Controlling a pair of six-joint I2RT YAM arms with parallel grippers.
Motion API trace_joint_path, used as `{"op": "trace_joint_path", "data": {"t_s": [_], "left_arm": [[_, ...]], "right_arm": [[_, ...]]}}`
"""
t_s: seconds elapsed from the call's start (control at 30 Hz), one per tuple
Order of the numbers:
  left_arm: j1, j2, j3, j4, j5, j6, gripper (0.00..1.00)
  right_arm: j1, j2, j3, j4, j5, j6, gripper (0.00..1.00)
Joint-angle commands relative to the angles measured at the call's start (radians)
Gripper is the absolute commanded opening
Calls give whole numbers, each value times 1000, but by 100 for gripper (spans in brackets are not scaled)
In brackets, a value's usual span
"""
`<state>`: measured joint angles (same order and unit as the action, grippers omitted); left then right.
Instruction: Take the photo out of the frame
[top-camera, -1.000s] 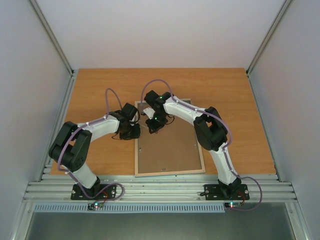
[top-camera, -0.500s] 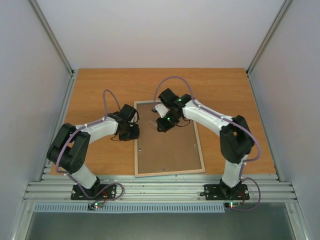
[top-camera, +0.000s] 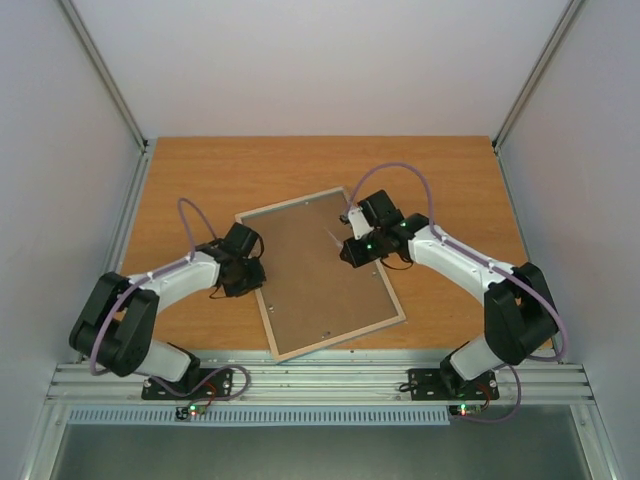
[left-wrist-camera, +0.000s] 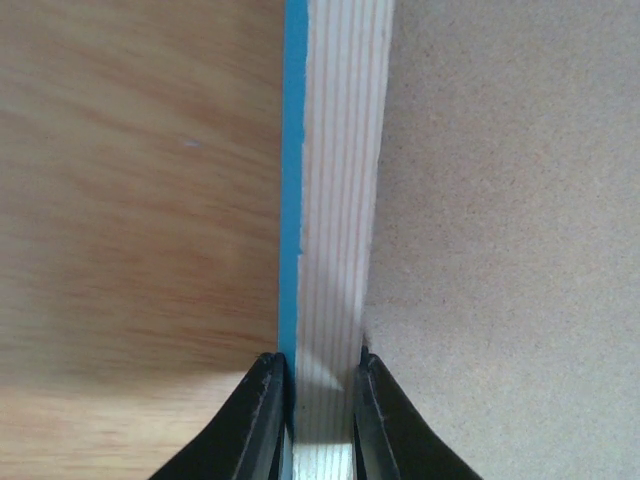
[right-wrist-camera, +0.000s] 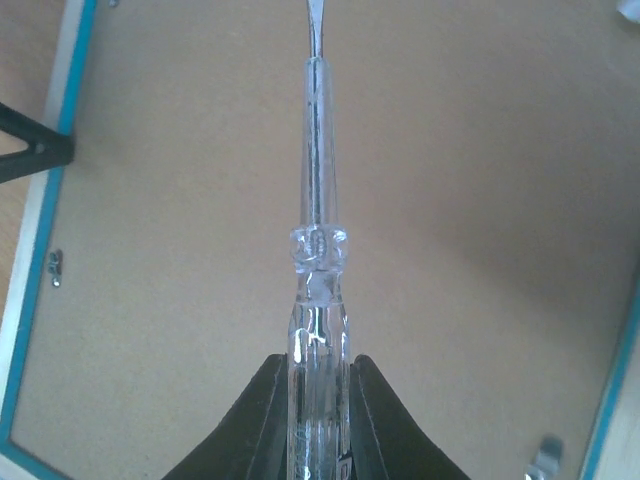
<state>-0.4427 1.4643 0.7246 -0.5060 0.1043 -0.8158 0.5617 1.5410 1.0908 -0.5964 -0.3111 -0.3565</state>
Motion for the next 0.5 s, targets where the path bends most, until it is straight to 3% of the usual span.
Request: {"op": "trace_joint_path", "data": {"t_s": [0.0,0.3,0.47], "left_arm": [[9,-104,-64,54,-45,-209,3],[-10,-314,-221,60,-126,-476,4],[-89,-329,-237,63,-184,-582,7]], "right_arm": [[-6,-80,-88,151,36,57,1],[-7,-173,-254,347,134,143,1],[-6,-227,-306,410,188,173,1]]}}
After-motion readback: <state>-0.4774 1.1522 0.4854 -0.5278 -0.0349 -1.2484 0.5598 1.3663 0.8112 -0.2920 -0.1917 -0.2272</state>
